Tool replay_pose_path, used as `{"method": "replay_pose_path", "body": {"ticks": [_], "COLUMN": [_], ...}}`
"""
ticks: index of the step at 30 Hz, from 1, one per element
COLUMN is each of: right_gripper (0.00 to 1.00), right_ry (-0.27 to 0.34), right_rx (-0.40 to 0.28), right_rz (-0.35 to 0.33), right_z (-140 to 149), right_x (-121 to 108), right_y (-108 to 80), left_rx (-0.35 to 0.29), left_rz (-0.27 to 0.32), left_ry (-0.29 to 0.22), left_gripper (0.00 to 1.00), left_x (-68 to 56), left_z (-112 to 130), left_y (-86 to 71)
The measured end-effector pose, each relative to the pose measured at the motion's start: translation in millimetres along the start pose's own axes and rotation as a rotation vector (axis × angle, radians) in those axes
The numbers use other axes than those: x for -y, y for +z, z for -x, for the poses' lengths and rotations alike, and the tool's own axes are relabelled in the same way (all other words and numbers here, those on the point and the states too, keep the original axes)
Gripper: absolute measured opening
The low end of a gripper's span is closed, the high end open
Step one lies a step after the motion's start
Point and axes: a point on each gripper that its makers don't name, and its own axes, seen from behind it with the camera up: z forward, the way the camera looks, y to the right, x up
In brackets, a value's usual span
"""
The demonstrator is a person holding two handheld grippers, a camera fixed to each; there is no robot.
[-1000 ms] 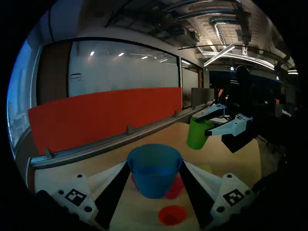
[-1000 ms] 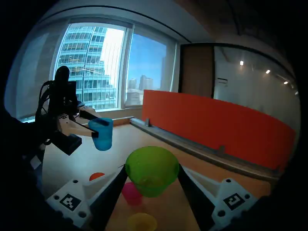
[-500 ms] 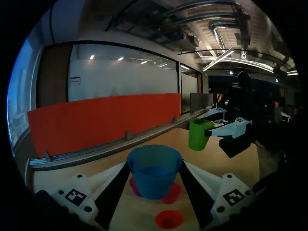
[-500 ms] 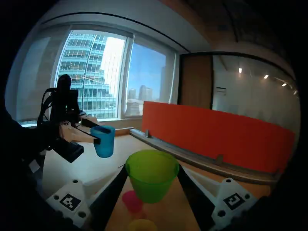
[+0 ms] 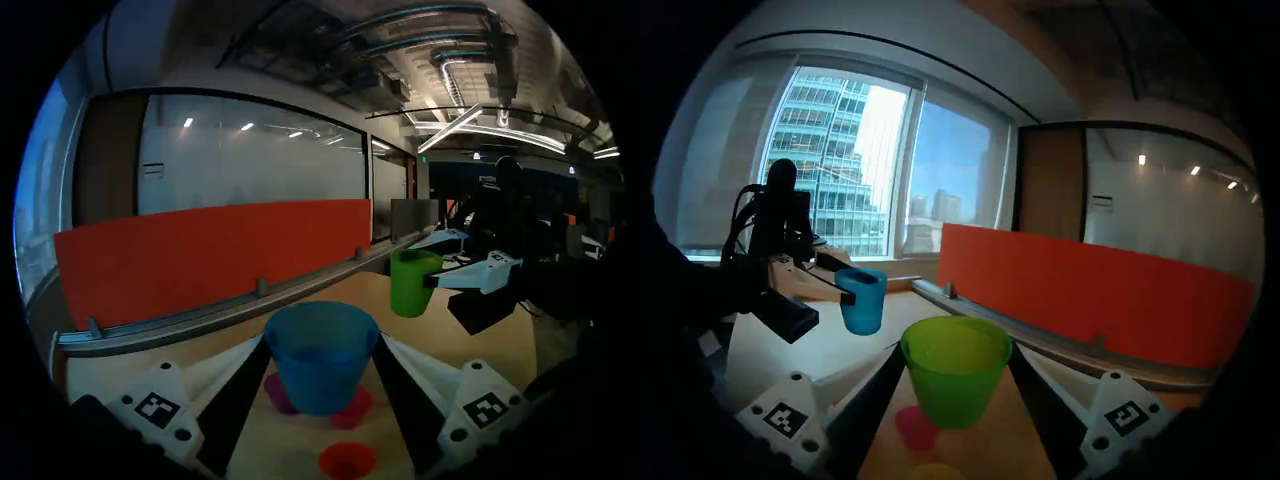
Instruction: Pour water
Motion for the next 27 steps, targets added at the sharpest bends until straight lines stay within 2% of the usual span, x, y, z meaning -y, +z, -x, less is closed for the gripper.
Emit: {"method": "replay_pose_path", "body": {"ticks": [20, 27], "right_gripper": [0.93, 0.93], "right_ry": [0.017, 0.027], "right_rx": [0.007, 0.009], "right_rz": [-0.047, -0.076], "right_z": [5.3, 10.8], "right_x": [9.9, 19.0], "right_y": [4.1, 7.0], "left_rx": [-0.044, -0.069], "left_rz": [-0.003, -0.019], "left_ry": [0.019, 0.06], "left_gripper": [0.87, 0.87], "left_x": [0.1, 3.0], "left_z": [-15.2, -25.7], "left_y": [4.1, 4.6]}}
